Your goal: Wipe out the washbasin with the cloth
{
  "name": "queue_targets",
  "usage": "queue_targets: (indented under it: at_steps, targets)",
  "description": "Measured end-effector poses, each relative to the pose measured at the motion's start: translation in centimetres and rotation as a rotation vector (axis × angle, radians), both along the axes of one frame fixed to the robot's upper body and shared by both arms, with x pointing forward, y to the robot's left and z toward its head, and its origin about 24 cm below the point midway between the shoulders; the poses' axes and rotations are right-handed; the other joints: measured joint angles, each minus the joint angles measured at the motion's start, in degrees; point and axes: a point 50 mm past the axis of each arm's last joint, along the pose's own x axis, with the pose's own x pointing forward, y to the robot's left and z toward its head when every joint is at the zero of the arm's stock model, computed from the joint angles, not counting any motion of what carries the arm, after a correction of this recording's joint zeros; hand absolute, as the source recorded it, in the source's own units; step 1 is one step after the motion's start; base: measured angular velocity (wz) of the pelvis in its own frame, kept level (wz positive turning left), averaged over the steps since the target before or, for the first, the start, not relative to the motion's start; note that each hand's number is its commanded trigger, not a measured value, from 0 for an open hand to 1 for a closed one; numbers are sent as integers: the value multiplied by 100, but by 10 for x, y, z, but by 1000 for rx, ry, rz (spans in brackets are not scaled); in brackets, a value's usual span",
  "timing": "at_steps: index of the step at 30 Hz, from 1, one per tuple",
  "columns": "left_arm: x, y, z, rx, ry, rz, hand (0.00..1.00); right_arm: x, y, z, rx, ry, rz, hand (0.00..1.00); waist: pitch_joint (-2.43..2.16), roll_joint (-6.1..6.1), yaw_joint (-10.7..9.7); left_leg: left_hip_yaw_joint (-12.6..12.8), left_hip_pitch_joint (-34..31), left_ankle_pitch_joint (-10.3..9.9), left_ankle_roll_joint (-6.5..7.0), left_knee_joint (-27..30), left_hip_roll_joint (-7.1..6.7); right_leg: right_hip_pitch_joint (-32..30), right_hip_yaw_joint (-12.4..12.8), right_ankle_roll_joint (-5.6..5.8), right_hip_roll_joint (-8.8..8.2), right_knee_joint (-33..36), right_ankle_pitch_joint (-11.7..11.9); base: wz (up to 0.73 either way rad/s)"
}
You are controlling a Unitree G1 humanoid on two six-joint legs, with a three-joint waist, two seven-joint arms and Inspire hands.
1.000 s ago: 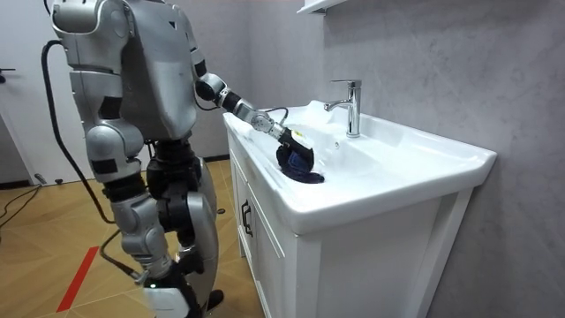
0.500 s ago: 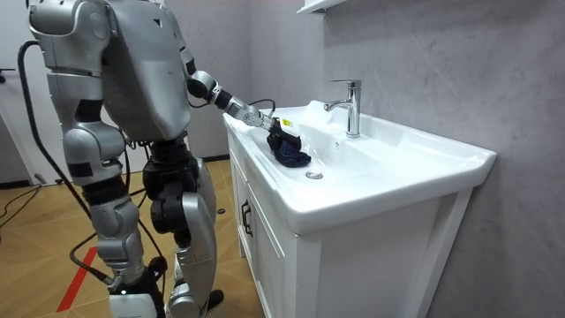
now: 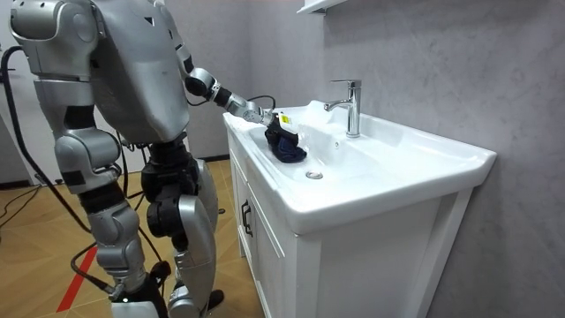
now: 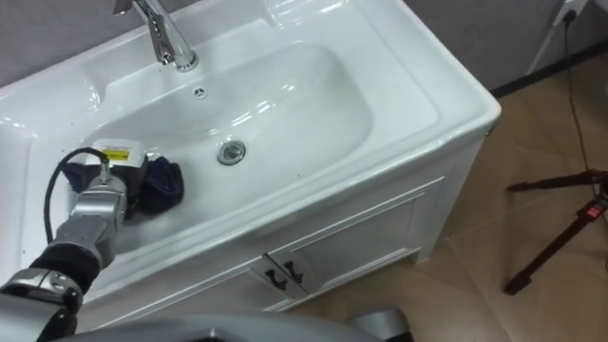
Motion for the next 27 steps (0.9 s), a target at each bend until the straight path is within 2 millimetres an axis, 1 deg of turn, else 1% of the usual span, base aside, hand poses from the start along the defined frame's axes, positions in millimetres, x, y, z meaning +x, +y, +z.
queue_targets:
  at_steps: [6, 13, 14, 15, 16, 17, 18, 19, 21, 22, 23, 24, 25, 27]
  targets:
    - [6, 6, 10, -21, -40, 49, 100, -4, -2, 0, -20, 5, -9, 0, 13, 45, 250, -7, -4, 0, -1, 14, 11, -25, 6, -27, 4, 13, -18, -3]
    - [9, 15, 18, -8, -53, 65, 100, -3, -3, 1, -45, -1, -27, 0, 6, 77, 336, -13, -15, -1, -1, 41, 31, -33, 48, -57, 28, 23, -39, -3]
    - [10, 17, 20, -8, -55, 72, 100, -4, -4, 1, -48, 2, -24, 0, -4, 90, 398, -4, -20, -1, -1, 43, 39, -62, 109, -61, 48, 40, -41, -18]
    - [12, 20, 24, -11, -68, 87, 100, -3, -4, 1, -51, 2, -18, 0, -37, 138, 462, -14, -47, -1, -1, 55, 49, -86, 133, -72, 57, 38, -34, -16]
    - [12, 22, 26, -11, -73, 93, 100, -3, -4, 1, -51, 2, -17, 0, -39, 140, 473, -12, -57, -1, -1, 57, 53, -94, 128, -73, 58, 36, -32, -9]
    - [15, 26, 32, -1, -85, 96, 100, -3, -5, 1, -51, 4, -13, 0, -43, 146, 517, -12, -77, -1, -1, 58, 63, -111, 128, -81, 67, 32, -28, -6]
    - [18, 30, 40, 14, -107, 92, 100, -4, -6, 2, -51, 6, -9, 0, -52, 164, 611, -11, -98, -7, -12, 72, 85, -114, 123, -104, 77, 38, -7, -7]
    - [19, 33, 44, 22, -120, 91, 100, -3, -7, 2, -53, 4, -12, 0, -51, 170, 638, -12, -105, -18, -30, 85, 102, -104, 118, -111, 87, 26, 3, -5]
    - [18, 50, 57, 62, -147, 127, 100, -2, -11, 4, -65, -3, -16, 0, -52, 179, 703, -14, -88, -27, -44, 108, 117, -85, 102, -119, 98, 22, 4, 0]
    - [16, 56, 59, 77, -148, 145, 100, -2, -13, 5, -70, -6, -17, 0, -48, 186, 716, -17, -86, -27, -45, 115, 117, -81, 100, -120, 96, 17, 4, 0]
    - [12, 68, 63, 113, -144, 176, 100, 0, -16, 6, -79, -16, -13, 0, -26, 190, 740, -17, -90, -30, -49, 117, 115, -75, 86, -120, 93, 6, 3, 10]
    - [7, 79, 67, 148, -135, 205, 100, 1, -18, 7, -86, -24, -10, 0, -15, 211, 758, -28, -99, -35, -57, 110, 110, -63, 55, -120, 89, -14, 3, 13]
    - [5, 85, 68, 160, -131, 221, 100, 1, -19, 7, -89, -28, -8, 0, -4, 206, 761, -39, -101, -36, -60, 104, 107, -52, 32, -120, 85, -29, 3, 21]
    - [-7, 106, 72, 236, -97, 261, 100, 2, -19, 7, -87, -38, -4, 0, 18, 197, 770, -128, -106, -60, -99, 96, 97, 12, -64, -112, 79, -86, -10, 25]
